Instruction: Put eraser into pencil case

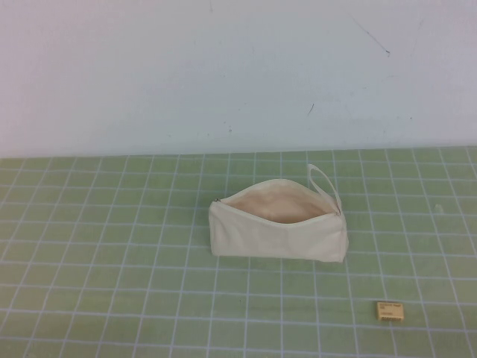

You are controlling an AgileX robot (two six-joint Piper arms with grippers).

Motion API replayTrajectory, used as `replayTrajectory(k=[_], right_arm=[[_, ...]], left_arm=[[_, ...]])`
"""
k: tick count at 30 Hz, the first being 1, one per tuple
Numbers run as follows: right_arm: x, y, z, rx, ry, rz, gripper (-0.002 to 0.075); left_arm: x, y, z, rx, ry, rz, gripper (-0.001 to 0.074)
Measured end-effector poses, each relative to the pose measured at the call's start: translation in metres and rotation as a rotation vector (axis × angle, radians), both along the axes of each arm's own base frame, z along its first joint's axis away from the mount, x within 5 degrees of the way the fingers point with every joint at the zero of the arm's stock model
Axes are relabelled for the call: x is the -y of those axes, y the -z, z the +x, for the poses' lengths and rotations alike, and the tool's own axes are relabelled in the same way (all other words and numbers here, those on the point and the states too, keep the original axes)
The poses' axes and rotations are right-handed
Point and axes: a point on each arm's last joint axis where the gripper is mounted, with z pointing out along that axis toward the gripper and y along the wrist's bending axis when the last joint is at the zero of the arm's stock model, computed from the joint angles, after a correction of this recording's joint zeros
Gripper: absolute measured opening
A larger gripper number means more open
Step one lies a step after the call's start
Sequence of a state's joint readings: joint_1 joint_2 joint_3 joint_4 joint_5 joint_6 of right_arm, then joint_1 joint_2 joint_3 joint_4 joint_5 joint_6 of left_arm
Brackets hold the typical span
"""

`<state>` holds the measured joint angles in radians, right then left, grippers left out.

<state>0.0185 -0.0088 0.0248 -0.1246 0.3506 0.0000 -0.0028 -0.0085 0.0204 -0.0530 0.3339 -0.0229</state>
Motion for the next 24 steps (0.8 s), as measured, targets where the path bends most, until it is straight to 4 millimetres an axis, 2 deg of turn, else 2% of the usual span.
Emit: replayTrajectory(k=[8,11,13,16,18,20,24], right_arm=[[-0.001,0.0,0.0,0.0,-0.002,0.023,-0.0001],[-0.004,0.0,0.0,-0.002,-0.008,0.113,-0.0001],[-0.01,0.0,0.0,-0.006,-0.005,0.301,-0.0001],[-0.021,-0.002,-0.001,-0.037,0.008,0.72,-0.0001],[-0.026,-0.005,-0.001,-0.049,0.007,0.9,-0.0001],[-0.028,-0.007,-0.001,-0.048,0.007,0.986,-0.0001],[-0.026,-0.01,0.0,-0.006,0.021,0.995,-0.0001]], left_arm=[[0.0,0.0,0.0,0.0,0.0,0.0,-0.0001],[0.0,0.0,0.0,0.0,0.0,0.0,-0.0001],[0.0,0.0,0.0,0.0,0.0,0.0,-0.0001],[0.0,0.0,0.0,0.0,0.0,0.0,-0.0001],[0.0,0.0,0.0,0.0,0.0,0.0,-0.0001],[0.0,0.0,0.0,0.0,0.0,0.0,-0.0001],[0.0,0.0,0.0,0.0,0.0,0.0,-0.0001]])
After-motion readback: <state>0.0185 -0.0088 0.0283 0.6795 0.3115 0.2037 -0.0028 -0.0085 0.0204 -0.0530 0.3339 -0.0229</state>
